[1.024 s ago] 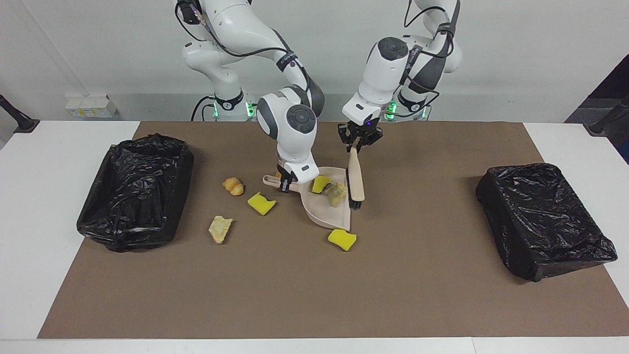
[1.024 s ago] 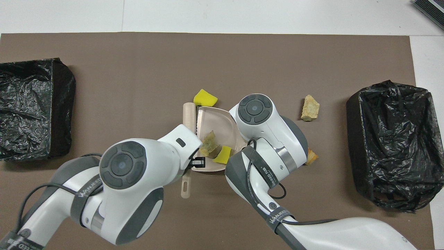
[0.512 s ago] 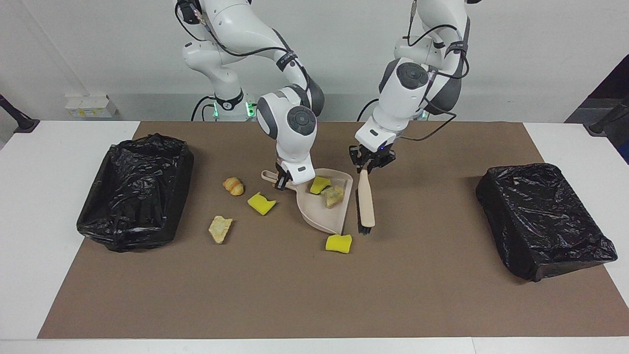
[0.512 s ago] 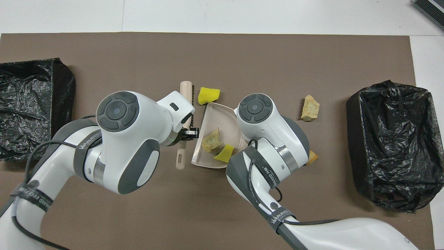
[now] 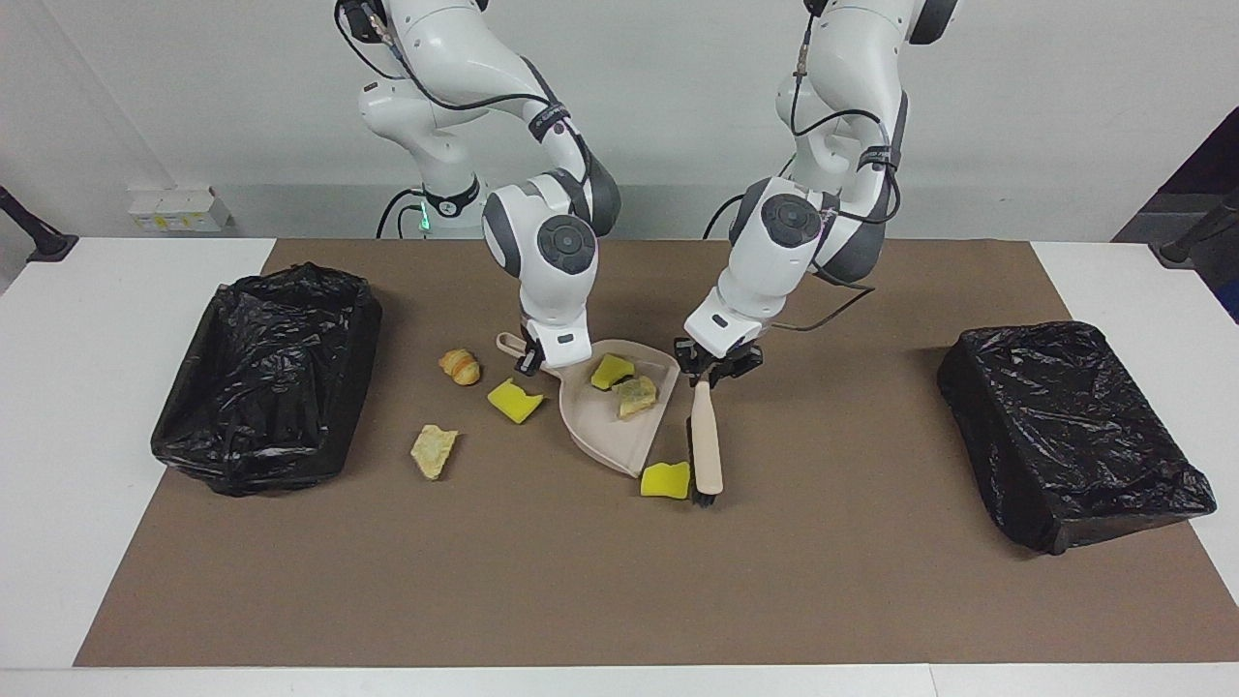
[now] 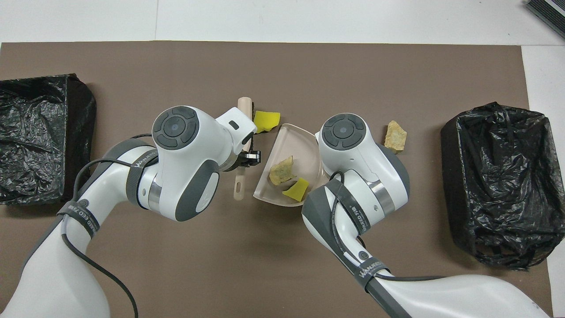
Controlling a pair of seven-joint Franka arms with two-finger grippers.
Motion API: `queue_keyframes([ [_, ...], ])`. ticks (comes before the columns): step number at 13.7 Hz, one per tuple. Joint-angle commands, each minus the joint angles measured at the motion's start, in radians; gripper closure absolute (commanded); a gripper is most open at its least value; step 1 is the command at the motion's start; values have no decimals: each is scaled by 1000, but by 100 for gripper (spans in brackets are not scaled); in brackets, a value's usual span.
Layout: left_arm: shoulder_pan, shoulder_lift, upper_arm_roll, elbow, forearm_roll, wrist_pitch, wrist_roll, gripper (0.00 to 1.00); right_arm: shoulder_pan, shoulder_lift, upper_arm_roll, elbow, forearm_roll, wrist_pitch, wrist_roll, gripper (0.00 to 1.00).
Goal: Sweep and dump trash in bin
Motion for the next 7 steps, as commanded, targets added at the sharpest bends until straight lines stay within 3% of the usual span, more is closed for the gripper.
queue_keyframes([
  [1,-6,-1,-3,-8,53,-54,6,100,-6,-23,7,-43,8,22,81,100],
  [3,-2,-10,-3,-13,78,-129,12,100,-6,-28,7,-46,13,23,93,100],
  [7,-9,-12,-12,-10,78,-122,78,100,-6,-28,7,-49,14,28,93,100],
])
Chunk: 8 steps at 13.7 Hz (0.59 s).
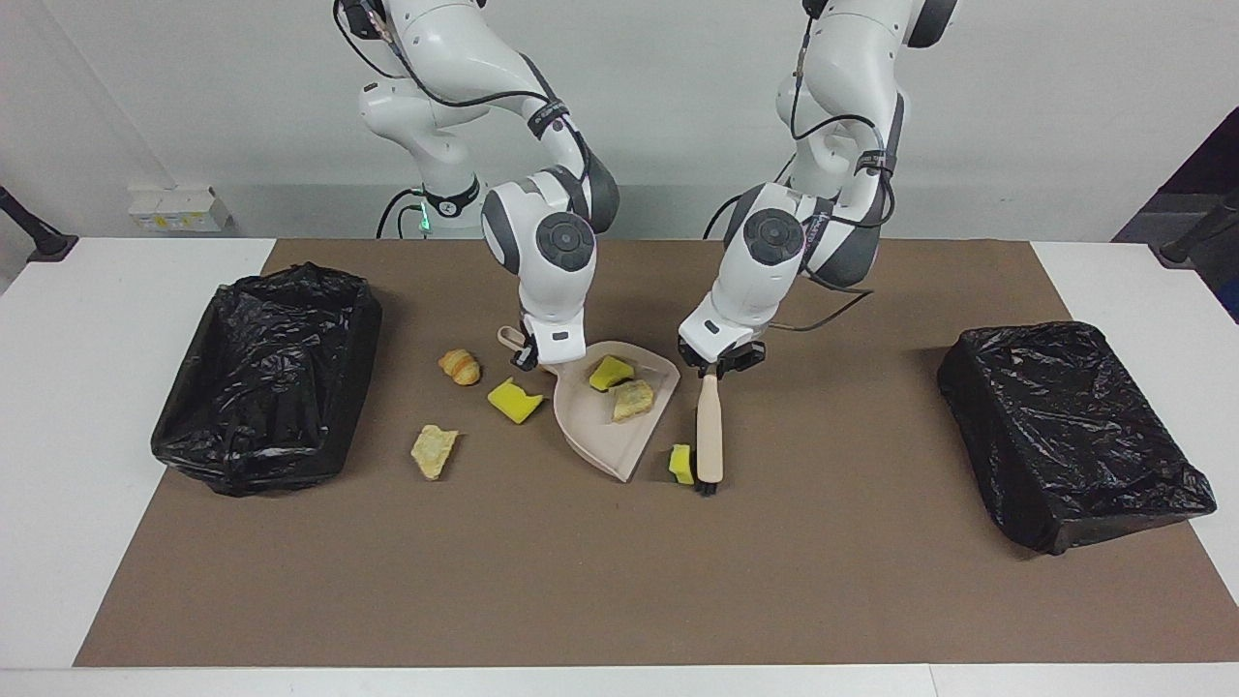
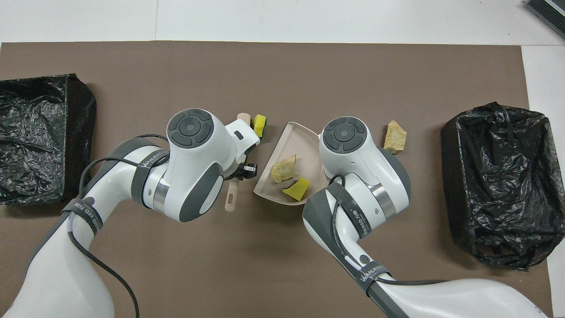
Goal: Sweep and dump trash in bin
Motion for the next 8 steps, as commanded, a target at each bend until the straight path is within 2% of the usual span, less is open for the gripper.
queue_keyframes([
  [1,-24,-17,-8,-6,16,-12,38,100,-6,-14,4,-31,8,28,32,100],
  [6,-129,-63,-14,-4,13,-61,32,100,-6,-14,4,-31,8,30,32,100],
  [8,-135,-69,-11,-3,13,-67,21,100,-6,-14,4,-31,8,30,32,100],
])
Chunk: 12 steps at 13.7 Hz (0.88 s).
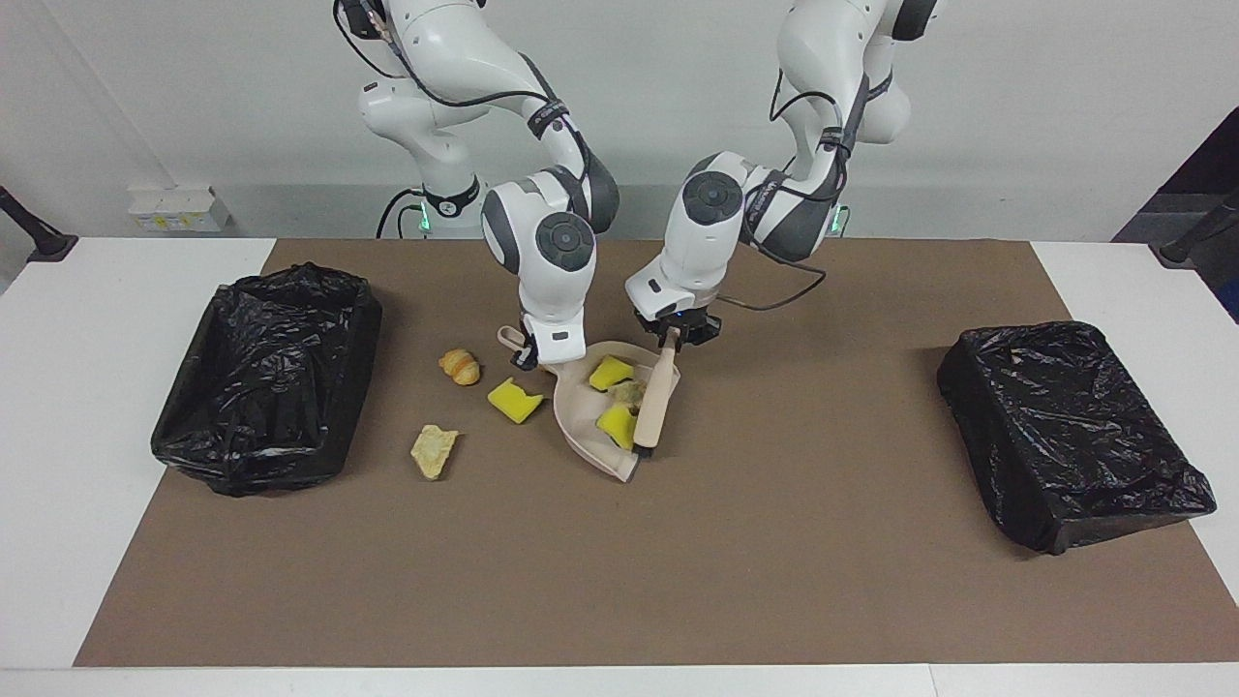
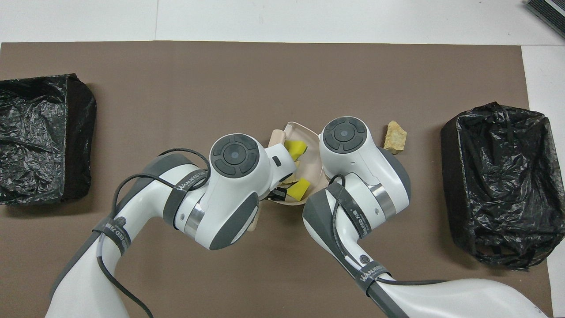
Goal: Sweep and dump trash in bin
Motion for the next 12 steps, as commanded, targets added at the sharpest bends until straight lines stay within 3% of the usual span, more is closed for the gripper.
queue_keyframes([
  [1,-1,-30,19,-3,12,-30,-9,100,-6,-14,4,-30,8,30,32,100],
  [9,106,-156,28,7,9,-134,-15,100,-8,-18,5,-18,7,25,-4,100],
  [12,173,-161,33,5,9,-156,-93,100,-44,-115,4,-4,17,7,-135,100],
])
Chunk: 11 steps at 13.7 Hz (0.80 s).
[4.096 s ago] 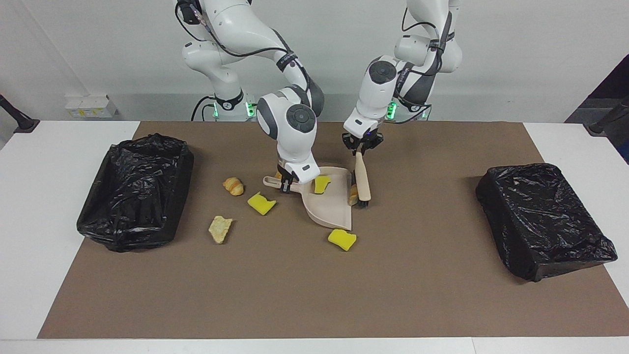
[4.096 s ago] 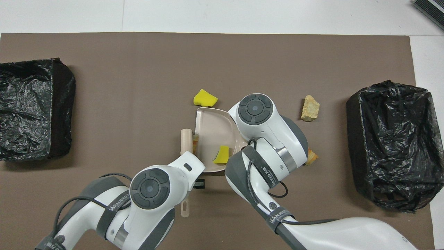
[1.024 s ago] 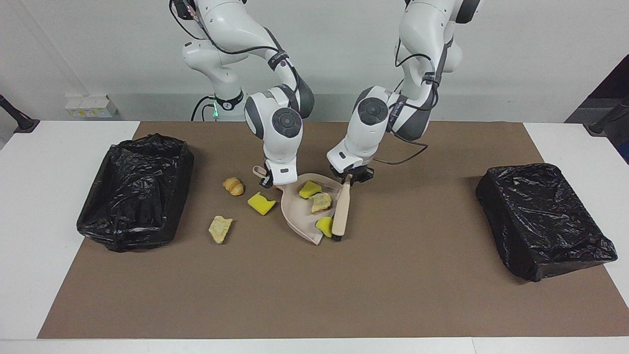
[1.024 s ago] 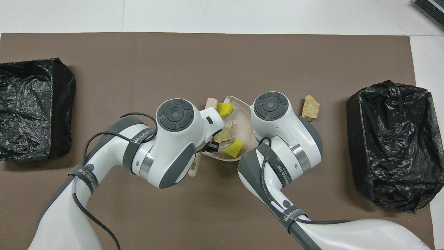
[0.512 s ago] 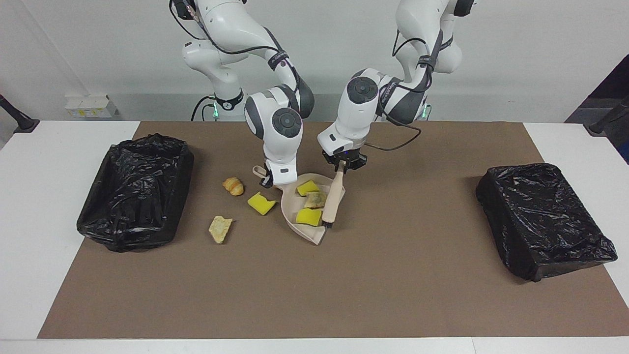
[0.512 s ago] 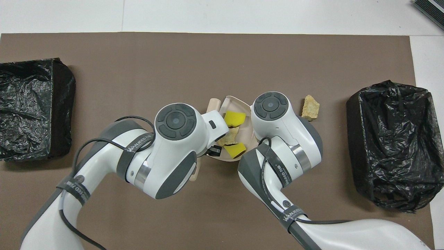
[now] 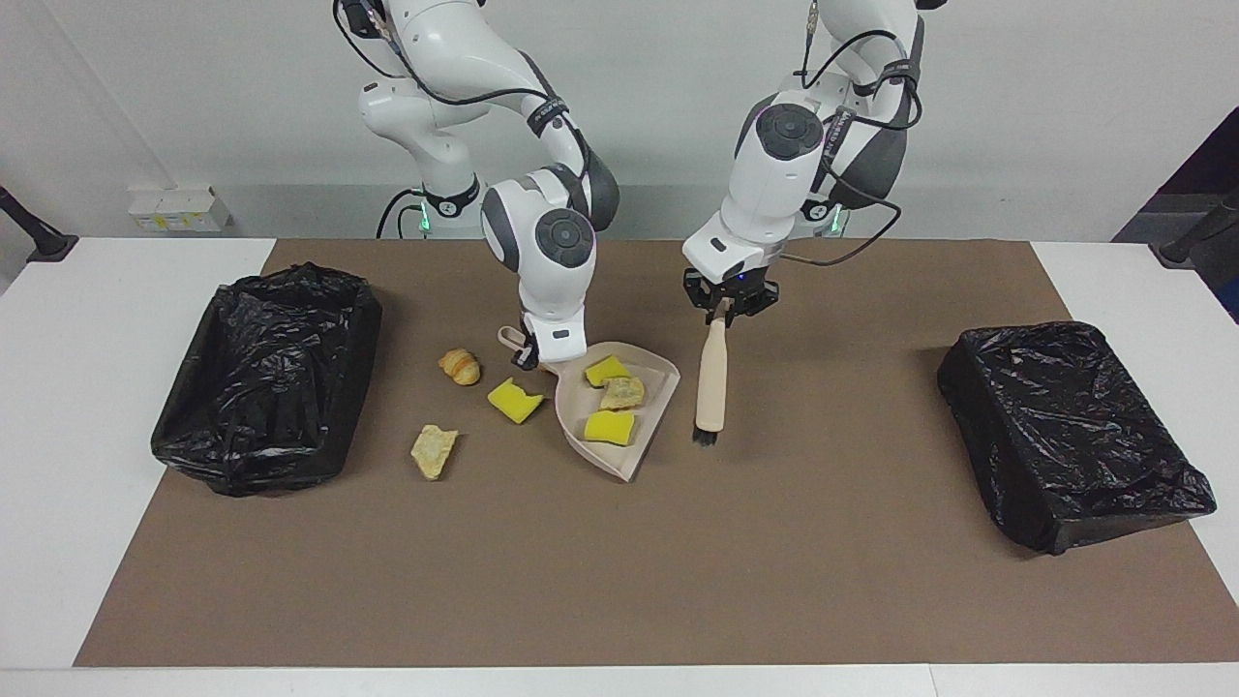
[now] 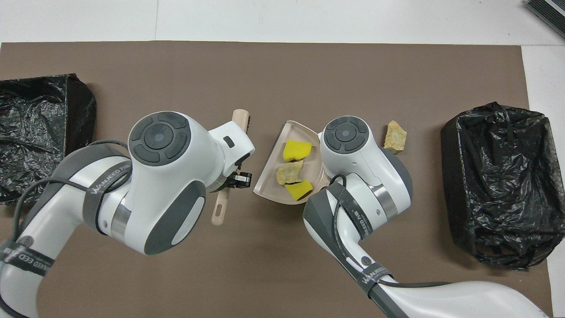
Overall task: Sweep and dump trash in bin
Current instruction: 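Carry the loaded dustpan with the right gripper over the nearby bin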
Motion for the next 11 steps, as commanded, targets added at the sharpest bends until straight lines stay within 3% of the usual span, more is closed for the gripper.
queue_keyframes([
  [1,60,-12,-4,-6,9,-46,-56,100,-83,-115,5,-1,46,-27,-132,100],
  [6,154,-12,-3,-6,9,-98,-90,100,-297,-151,0,128,83,-159,-367,100],
  [11,165,-14,-3,-12,11,-103,-91,100,-569,-126,-4,205,-30,-185,-691,100],
])
